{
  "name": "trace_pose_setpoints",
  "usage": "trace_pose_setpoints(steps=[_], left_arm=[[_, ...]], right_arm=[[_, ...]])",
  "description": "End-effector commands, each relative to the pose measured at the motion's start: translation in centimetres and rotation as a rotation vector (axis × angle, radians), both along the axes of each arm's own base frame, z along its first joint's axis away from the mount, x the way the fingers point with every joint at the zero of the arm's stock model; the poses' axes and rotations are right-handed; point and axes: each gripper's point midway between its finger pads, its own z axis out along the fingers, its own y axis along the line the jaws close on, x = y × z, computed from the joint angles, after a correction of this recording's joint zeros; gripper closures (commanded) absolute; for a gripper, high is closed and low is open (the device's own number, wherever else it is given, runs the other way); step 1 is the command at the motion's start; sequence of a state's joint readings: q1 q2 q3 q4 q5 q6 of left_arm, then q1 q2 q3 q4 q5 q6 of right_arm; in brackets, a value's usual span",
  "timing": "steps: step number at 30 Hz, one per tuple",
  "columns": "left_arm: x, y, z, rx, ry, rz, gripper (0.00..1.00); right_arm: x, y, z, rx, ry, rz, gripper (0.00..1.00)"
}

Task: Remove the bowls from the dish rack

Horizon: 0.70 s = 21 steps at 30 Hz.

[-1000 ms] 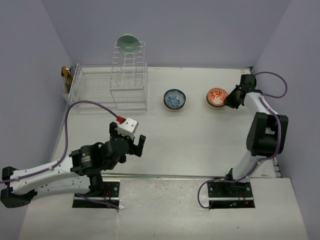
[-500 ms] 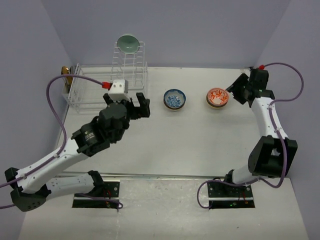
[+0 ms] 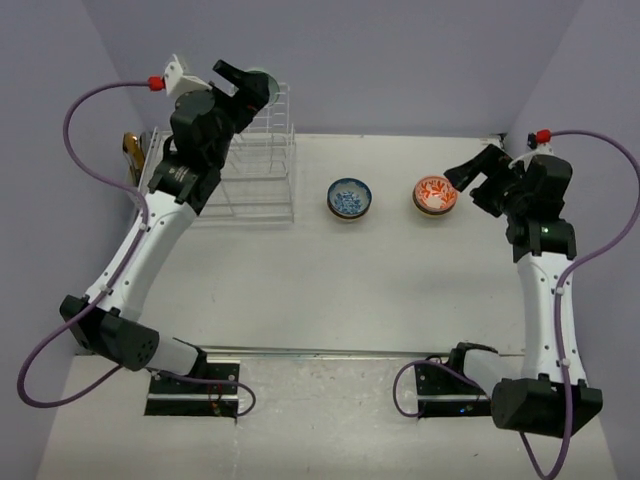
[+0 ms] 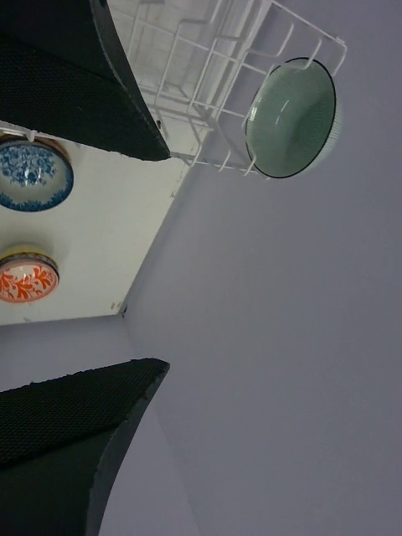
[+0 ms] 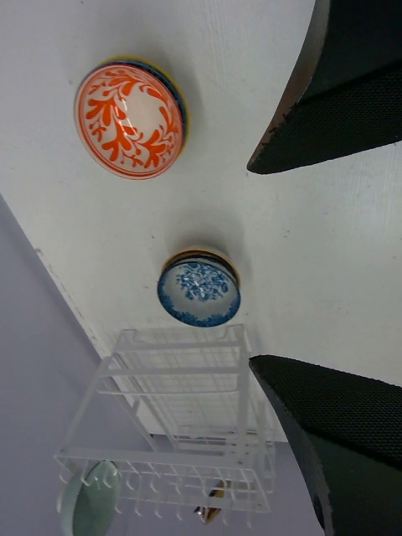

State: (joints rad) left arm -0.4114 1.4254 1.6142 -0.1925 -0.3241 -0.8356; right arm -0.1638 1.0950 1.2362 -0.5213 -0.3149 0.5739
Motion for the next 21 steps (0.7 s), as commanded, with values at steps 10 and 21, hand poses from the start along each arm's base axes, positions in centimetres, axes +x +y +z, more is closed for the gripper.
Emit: trace_pose_setpoints(steps=[10,21], left_arm=[[8.8,1.2,0.5,-0.552,-0.043,0.078,0.0],[18.2,2.8,-6.5,-0.59,0.118,0.172,0.0]], right_arm=[[-5.6,3.5,-1.0,0.072,-0.107,0.14,0.01],[-7.9,6.0,-2.5,0.092,-0.131,0.3,0.01]])
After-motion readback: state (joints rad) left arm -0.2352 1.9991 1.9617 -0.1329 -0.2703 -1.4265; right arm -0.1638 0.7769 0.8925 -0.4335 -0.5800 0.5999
